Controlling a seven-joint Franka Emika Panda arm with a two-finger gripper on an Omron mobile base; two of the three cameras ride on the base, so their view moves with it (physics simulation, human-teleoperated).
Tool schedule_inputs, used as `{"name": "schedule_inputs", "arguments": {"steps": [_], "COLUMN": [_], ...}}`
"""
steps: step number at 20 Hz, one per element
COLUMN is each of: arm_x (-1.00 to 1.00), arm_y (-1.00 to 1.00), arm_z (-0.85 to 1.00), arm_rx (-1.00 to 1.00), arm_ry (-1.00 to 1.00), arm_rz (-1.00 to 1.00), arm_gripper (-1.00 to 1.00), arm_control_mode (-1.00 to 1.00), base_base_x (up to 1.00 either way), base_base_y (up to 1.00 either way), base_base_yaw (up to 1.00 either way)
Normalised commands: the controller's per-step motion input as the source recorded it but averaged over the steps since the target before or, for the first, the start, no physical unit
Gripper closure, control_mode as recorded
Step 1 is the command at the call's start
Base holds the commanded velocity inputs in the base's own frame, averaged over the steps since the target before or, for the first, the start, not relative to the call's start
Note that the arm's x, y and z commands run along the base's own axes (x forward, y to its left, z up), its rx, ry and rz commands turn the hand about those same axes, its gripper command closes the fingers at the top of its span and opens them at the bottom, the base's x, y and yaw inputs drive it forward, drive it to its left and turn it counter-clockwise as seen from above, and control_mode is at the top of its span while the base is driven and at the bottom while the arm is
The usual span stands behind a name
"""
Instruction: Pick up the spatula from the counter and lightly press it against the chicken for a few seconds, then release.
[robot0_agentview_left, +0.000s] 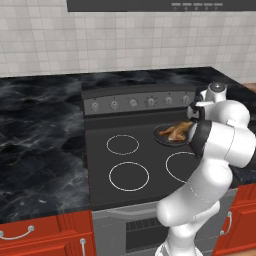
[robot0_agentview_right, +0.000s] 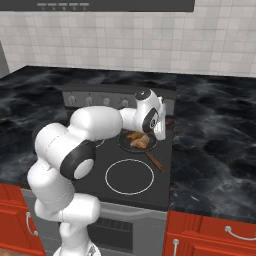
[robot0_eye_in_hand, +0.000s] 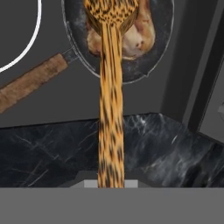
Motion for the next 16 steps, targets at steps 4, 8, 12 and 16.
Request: {"name": "schedule_inputs", "arguments": {"steps": [4,8,12,16], "arm_x": [0.15,0.13,0.17,0.14], "arm_y": [0.0,0.0,0.0,0.0], "arm_z": [-0.22,-0.16,-0.07,-0.13], "arm_rx": [0.0,0.0,0.0,0.0], "arm_ry": [0.0,-0.02,-0.05,-0.05], "arm_rz": [0.01,0.02,0.03,0.02], "arm_gripper": [1.0,1.0,1.0,1.0], "arm_control_mode": [-1.0,-1.0,-1.0,-1.0], "base_base_x": [0.0,0.0,0.0,0.0], "base_base_y": [0.0,0.0,0.0,0.0], "base_base_yaw": [0.0,0.0,0.0,0.0]}}
